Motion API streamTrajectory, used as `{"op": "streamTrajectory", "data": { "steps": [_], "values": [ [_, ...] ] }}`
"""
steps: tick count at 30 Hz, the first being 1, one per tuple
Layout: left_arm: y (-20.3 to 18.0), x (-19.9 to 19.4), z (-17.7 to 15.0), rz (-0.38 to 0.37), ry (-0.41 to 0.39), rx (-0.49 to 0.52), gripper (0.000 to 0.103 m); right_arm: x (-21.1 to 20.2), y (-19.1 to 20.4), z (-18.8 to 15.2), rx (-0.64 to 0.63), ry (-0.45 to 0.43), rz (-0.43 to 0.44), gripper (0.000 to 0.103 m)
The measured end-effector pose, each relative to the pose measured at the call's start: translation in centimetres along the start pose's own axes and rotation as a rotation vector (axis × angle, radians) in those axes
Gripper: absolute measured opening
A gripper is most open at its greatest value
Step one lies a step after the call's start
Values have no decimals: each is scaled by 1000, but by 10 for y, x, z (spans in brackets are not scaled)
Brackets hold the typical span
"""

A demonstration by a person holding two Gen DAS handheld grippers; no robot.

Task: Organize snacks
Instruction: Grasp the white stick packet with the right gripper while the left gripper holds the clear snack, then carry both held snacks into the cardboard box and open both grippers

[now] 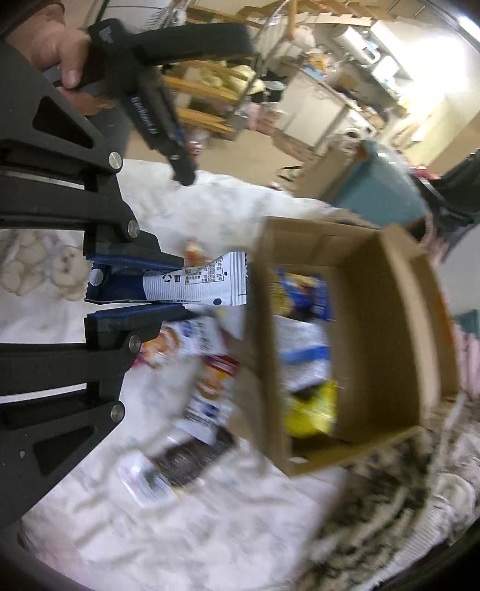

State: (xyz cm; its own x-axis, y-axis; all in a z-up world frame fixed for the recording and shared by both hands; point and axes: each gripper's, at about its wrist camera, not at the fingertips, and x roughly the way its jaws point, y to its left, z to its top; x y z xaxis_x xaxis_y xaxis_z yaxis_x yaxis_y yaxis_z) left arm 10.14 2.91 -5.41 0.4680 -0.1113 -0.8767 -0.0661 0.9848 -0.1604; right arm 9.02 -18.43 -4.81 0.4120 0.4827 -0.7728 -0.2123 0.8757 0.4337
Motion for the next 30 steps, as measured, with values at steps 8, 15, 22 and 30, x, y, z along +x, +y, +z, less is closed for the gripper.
{"op": "streamTrajectory", "data": {
  "steps": [8, 15, 22, 30],
  "values": [
    [-25, -17, 53, -28, -80, 64, 15, -33, -24, 44, 73, -149, 45, 19],
    [-38, -9, 96, -20, -115, 100, 15, -42, -40, 91, 78, -202, -6, 19],
    [-58, 24, 117, -5, -99, 158, 15, -20, -66, 124, 114, -170, -36, 19],
    [-66, 66, 113, 10, -79, 205, 15, 25, -88, 127, 148, -116, -39, 19]
  ]
}}
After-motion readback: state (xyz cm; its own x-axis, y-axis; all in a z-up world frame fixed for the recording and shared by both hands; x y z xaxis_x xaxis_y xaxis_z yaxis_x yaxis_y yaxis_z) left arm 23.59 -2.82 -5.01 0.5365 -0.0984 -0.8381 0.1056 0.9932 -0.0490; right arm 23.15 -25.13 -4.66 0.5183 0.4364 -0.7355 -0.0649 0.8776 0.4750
